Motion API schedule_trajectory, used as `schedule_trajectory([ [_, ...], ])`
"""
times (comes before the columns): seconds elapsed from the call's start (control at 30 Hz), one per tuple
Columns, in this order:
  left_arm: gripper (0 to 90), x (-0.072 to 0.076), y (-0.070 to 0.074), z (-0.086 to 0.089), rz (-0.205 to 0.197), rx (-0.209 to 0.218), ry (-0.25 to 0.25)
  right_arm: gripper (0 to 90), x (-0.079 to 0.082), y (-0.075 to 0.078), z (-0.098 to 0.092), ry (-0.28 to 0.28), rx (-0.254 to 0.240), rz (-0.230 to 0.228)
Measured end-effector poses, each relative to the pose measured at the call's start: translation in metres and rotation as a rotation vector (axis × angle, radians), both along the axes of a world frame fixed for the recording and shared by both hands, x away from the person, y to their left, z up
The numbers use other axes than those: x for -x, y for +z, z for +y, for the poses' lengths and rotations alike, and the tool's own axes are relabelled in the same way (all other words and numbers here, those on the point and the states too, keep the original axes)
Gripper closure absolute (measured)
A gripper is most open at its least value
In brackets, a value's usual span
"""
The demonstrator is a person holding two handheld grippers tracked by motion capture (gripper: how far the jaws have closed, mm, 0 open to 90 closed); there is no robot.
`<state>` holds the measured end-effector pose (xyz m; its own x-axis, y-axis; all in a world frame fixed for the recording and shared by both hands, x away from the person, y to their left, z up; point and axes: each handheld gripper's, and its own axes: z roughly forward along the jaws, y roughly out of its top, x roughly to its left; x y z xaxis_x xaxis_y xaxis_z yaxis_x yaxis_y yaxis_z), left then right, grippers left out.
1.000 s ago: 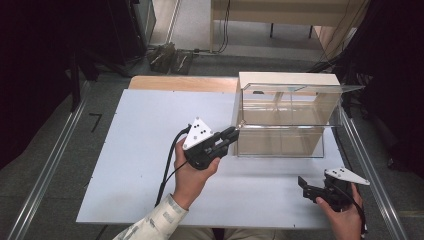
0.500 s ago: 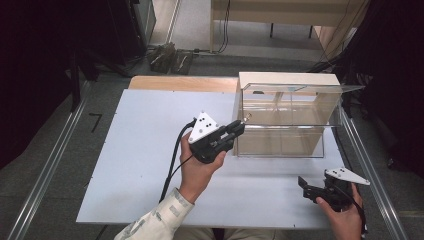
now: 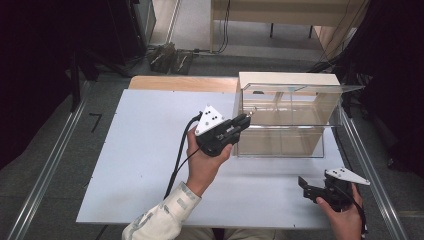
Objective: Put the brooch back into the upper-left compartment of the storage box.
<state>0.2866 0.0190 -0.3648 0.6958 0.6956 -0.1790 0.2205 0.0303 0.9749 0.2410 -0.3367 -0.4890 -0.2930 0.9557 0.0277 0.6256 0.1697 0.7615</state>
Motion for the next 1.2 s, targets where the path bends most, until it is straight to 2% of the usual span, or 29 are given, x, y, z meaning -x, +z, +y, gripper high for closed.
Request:
schedule_trajectory([
  [0.4, 80.0, -0.01, 0.002, -0.008, 0.008, 0.027, -0.003, 2.3, 0.0, 0.0, -0.001, 0.0, -0.002, 0.001],
  [1.1, 79.9, -0.025, 0.004, -0.021, 0.001, 0.023, 0.0, 2.3, 0.0, 0.0, -0.002, -0.001, -0.006, 0.002],
  [1.2, 74.8, -0.027, 0.003, -0.023, 0.002, 0.027, 0.004, 2.3, 0.001, 0.0, -0.003, 0.0, -0.005, -0.001],
])
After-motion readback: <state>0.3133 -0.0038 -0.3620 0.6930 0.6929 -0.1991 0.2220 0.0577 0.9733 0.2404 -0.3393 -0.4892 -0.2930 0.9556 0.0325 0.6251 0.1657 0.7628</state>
